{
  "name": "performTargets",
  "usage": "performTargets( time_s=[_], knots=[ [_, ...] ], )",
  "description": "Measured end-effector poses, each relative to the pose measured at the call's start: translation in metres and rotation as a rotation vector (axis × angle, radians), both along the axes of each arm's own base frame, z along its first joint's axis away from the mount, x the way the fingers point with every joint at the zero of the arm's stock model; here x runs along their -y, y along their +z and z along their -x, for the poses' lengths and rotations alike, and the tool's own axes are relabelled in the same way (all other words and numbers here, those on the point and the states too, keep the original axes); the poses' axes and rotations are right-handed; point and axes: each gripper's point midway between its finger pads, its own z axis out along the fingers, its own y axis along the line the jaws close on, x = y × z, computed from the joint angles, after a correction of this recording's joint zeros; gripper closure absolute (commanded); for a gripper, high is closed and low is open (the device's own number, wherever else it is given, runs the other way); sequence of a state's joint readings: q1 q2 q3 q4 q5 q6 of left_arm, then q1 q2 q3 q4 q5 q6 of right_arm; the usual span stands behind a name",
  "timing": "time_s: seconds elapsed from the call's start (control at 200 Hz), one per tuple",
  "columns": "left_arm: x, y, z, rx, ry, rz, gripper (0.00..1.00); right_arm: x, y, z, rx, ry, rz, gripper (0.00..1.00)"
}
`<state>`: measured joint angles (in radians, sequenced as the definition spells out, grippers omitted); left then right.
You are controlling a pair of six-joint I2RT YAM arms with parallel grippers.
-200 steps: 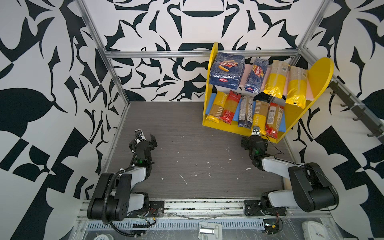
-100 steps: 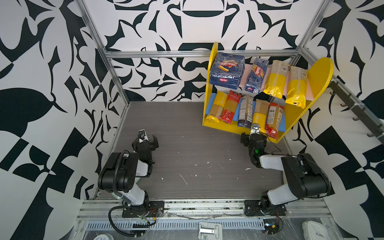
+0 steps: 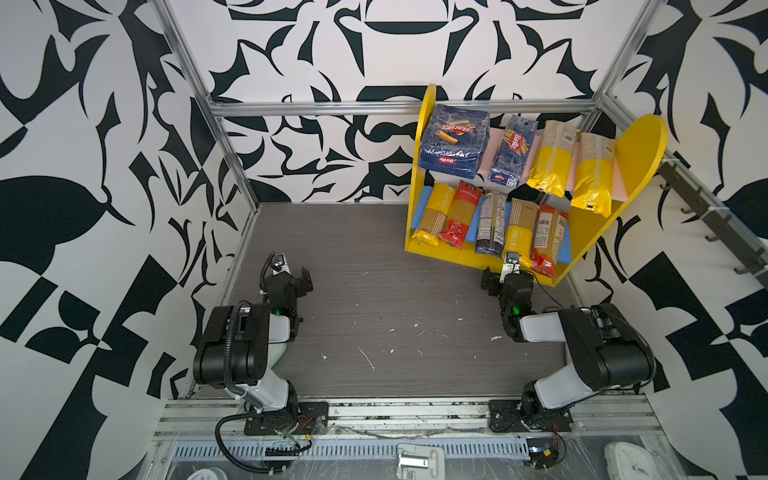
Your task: Place and organize the pasta boxes and bags onto the shelf
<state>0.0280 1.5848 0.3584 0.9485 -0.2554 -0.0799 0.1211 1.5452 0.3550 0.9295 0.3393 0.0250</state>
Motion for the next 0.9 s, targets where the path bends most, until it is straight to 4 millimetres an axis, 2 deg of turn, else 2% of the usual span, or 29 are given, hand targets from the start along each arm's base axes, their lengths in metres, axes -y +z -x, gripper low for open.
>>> performTargets(
  time_s=[0.75, 0.9],
  knots=[
    [0.0024, -0.0003, -0.0007, -0.001, -0.014, 0.008, 0.01, -0.0001, 0.0001, 0.0004, 0.005, 0.003, -0.002, 0.00],
    [0.0085, -0.0038, -0.0017, -0.016, -0.074, 0.036, 0.01, -0.0002, 0.0000, 0.0004, 0.004, 0.003, -0.002, 0.00]
  ],
)
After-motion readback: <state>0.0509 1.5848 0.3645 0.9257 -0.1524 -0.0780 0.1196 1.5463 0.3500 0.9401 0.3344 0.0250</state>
